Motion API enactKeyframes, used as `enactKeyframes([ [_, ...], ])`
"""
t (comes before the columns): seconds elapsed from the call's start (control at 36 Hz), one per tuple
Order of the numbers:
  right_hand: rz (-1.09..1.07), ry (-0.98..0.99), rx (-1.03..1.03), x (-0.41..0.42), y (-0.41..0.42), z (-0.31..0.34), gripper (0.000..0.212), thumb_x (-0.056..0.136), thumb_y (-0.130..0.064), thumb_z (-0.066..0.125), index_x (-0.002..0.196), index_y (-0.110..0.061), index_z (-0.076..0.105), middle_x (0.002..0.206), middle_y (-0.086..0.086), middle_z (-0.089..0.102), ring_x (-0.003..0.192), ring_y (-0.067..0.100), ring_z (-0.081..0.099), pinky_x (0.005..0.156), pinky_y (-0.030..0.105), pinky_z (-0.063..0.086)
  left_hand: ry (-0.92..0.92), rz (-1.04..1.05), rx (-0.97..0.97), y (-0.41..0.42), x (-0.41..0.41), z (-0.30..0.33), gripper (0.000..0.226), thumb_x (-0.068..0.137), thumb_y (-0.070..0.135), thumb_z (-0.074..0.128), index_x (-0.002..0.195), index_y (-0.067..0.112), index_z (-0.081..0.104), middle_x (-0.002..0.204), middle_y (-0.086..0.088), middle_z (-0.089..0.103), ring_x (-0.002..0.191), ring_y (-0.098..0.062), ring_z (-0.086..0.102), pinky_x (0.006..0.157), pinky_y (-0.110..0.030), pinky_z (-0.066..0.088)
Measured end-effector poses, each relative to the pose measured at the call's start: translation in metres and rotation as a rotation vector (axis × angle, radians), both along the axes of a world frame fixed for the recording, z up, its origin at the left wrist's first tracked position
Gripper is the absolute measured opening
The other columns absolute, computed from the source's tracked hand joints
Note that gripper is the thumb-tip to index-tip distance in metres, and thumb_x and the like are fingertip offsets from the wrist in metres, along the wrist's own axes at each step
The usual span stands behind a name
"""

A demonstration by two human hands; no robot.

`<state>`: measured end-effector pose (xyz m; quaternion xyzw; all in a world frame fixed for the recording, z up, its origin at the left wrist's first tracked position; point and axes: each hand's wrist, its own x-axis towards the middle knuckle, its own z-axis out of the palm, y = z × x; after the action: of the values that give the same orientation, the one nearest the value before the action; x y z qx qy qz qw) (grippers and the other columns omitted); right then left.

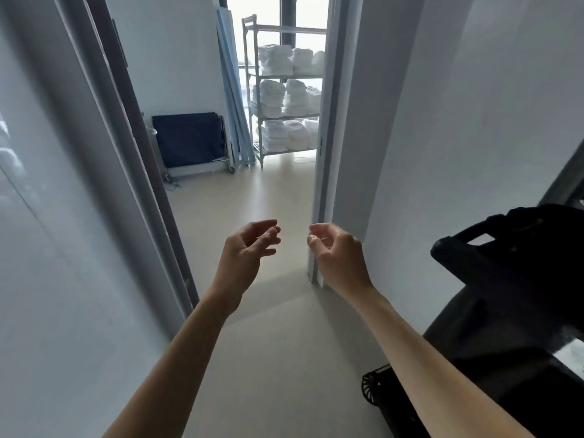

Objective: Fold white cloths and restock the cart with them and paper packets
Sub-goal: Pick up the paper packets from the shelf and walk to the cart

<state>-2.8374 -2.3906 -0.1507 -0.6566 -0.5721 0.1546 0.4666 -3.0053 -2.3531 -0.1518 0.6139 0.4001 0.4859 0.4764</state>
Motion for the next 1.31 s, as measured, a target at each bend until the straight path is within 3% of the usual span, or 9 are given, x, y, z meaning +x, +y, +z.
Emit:
enactKeyframes([
  [0.17,0.021,0.045,-0.016,-0.015,0.069,-0.009,0.025,0.097,-0.021,0.058,0.12,-0.013,0.067,0.109,-0.002,0.072,0.086,0.004,0.063,0.069,0.002,0.041,-0.033,0.031,-0.053,0.058,-0.011,-0.006,0.025,0.101,0.015,0.054,0.124,0.011,0.062,0.112,-0.003,0.071,0.101,-0.019,0.07,0.088,-0.033,0.058],
  [0.36,0.022,0.184,0.006,-0.017,0.178,-0.01,0.023,0.096,-0.019,0.059,0.117,-0.012,0.068,0.104,0.003,0.074,0.089,0.016,0.07,0.082,0.028,0.057,-0.015,0.047,-0.062,0.16,-0.011,-0.001,0.023,0.102,0.014,0.053,0.123,0.009,0.061,0.111,-0.005,0.071,0.102,-0.022,0.07,0.087,-0.033,0.058],
  [0.5,0.052,0.264,-0.01,-0.016,0.26,-0.012,0.025,0.096,-0.017,0.06,0.118,-0.008,0.067,0.107,0.008,0.073,0.096,0.022,0.07,0.087,0.041,0.059,0.004,0.059,-0.07,0.235,-0.007,0.009,0.021,0.102,0.015,0.053,0.12,0.012,0.062,0.112,-0.004,0.071,0.103,-0.022,0.07,0.086,-0.032,0.059],
  [0.69,0.082,0.334,-0.033,-0.029,0.359,-0.014,0.025,0.096,-0.018,0.06,0.117,-0.009,0.068,0.092,-0.001,0.073,0.082,0.014,0.072,0.072,0.029,0.062,-0.029,0.073,-0.099,0.326,-0.011,0.011,0.022,0.101,0.013,0.054,0.119,0.008,0.065,0.111,-0.009,0.072,0.101,-0.024,0.07,0.089,-0.039,0.058],
  [0.92,0.037,0.301,-0.045,-0.054,0.484,-0.022,0.027,0.095,-0.024,0.06,0.117,-0.012,0.069,0.098,0.002,0.075,0.089,0.017,0.071,0.087,0.042,0.059,-0.08,0.076,-0.086,0.46,-0.026,0.0,0.021,0.101,0.015,0.053,0.117,0.009,0.066,0.111,-0.008,0.072,0.102,-0.022,0.07,0.09,-0.037,0.058],
  [1.06,-0.007,0.298,-0.053,-0.068,0.574,-0.019,0.024,0.094,-0.027,0.06,0.113,-0.016,0.07,0.091,-0.002,0.074,0.085,0.015,0.072,0.086,0.043,0.059,-0.124,0.055,-0.088,0.553,-0.042,-0.004,0.019,0.101,0.015,0.054,0.114,0.011,0.067,0.11,-0.008,0.072,0.101,-0.022,0.07,0.089,-0.038,0.058],
  [1.31,-0.063,0.359,-0.018,-0.082,0.723,-0.001,0.013,0.094,-0.026,0.061,0.103,-0.022,0.07,0.086,-0.008,0.074,0.078,0.006,0.072,0.073,0.023,0.059,-0.166,0.03,-0.112,0.712,-0.068,0.006,0.021,0.101,0.015,0.054,0.116,0.008,0.067,0.11,-0.007,0.072,0.102,-0.021,0.069,0.09,-0.037,0.057],
])
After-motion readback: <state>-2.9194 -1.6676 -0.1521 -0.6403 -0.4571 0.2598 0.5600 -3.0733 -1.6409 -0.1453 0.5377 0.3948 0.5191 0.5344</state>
